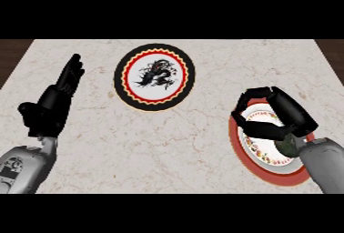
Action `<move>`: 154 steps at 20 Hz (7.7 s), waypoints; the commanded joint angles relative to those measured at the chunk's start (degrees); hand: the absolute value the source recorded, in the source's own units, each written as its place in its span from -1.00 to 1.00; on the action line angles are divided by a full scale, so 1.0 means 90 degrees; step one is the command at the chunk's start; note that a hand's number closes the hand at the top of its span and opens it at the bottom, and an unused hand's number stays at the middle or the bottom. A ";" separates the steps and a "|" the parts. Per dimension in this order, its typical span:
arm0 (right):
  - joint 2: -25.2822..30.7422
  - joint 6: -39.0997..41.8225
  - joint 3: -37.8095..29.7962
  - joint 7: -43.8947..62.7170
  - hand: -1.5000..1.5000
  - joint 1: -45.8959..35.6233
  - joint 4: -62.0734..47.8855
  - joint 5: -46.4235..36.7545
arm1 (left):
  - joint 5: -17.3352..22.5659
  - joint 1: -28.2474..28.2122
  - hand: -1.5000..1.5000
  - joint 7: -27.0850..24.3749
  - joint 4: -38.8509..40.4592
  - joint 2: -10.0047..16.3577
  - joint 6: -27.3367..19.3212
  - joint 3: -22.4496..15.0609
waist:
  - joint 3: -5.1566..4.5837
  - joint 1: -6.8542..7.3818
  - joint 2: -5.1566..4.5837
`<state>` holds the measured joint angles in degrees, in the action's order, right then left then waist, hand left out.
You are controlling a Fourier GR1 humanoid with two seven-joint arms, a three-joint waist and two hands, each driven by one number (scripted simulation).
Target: Pick the squash from the plate and place it in the plate
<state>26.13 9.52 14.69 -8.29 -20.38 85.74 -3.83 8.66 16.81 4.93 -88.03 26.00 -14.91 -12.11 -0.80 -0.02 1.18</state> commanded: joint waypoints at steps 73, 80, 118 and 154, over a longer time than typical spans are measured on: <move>0.0600 0.0341 -0.0536 0.1338 1.00 0.1422 -0.0483 -0.5390 | -0.0367 0.0007 0.00 0.0410 -0.0473 -0.0847 0.1816 0.1739 | 0.0092 -0.0040 -0.0114; 0.0891 0.0543 -0.0809 0.0205 1.00 -0.1138 -0.2665 -0.5478 | -0.0385 0.0272 0.00 0.0208 -0.0515 -0.1073 0.2060 0.1322 | 0.0127 0.0806 -0.0407; -0.1201 0.1483 -0.1818 -0.4034 1.00 -0.6518 -0.7750 -0.3659 | -0.0668 0.0175 0.00 0.0089 -0.0231 -0.1192 0.1887 0.1432 | 0.0086 0.0445 -0.0271; -0.2904 0.0831 -0.2803 -0.2867 -1.00 -0.6735 -0.9031 -0.2136 | -0.0727 0.0657 0.00 0.0148 -0.0025 -0.1227 0.2114 0.1425 | 0.0086 0.0777 -0.0361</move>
<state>0.00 13.04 -6.79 -35.27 -79.24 5.07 -27.32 2.82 23.03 6.42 -88.82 14.56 4.49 0.33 -0.02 7.96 -2.17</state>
